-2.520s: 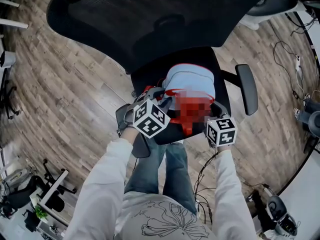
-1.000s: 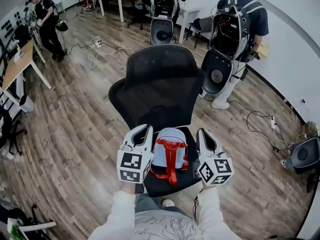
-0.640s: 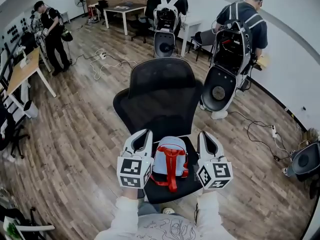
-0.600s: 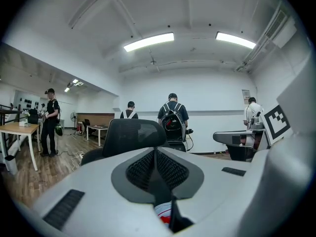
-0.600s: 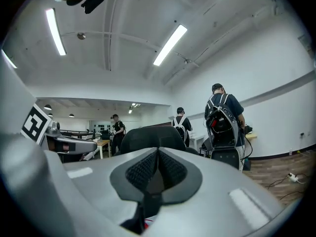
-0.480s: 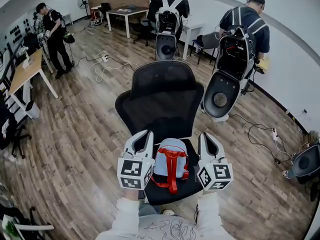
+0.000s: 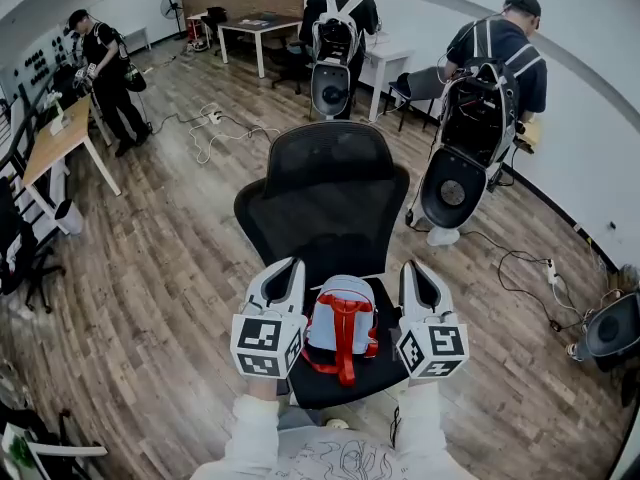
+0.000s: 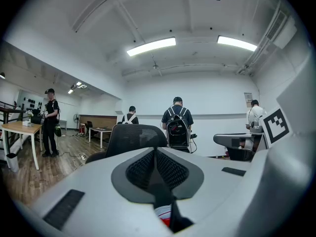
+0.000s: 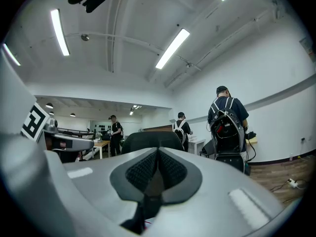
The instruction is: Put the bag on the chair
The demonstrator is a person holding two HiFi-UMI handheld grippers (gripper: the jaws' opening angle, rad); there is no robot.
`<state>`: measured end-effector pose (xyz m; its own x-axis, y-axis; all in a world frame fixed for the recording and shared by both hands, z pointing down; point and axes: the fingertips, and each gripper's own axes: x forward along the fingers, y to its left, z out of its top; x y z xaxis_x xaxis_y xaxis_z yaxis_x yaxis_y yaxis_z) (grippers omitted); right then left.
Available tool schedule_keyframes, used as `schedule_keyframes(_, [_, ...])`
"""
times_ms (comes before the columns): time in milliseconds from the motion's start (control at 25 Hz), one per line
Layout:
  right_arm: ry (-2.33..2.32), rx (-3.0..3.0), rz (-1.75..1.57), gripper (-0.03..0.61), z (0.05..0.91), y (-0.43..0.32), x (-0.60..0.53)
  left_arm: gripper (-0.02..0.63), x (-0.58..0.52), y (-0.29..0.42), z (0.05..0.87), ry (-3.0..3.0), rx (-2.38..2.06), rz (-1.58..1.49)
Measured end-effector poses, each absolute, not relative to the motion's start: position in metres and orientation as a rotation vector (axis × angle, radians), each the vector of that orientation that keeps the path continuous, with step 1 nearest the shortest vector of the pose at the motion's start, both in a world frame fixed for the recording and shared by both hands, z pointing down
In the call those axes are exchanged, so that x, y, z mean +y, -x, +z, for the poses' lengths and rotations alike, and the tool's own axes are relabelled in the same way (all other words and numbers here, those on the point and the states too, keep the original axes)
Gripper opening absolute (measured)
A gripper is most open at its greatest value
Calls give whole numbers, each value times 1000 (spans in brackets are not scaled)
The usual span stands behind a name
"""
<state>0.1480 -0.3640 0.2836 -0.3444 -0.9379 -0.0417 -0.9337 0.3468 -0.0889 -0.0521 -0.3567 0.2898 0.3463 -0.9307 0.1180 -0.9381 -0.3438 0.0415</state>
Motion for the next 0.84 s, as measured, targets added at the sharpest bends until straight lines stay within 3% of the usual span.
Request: schedule_keyframes(840, [1754,2491,-81,18,282,-146,-359,21,-353,55,293,-2477,-1747,101])
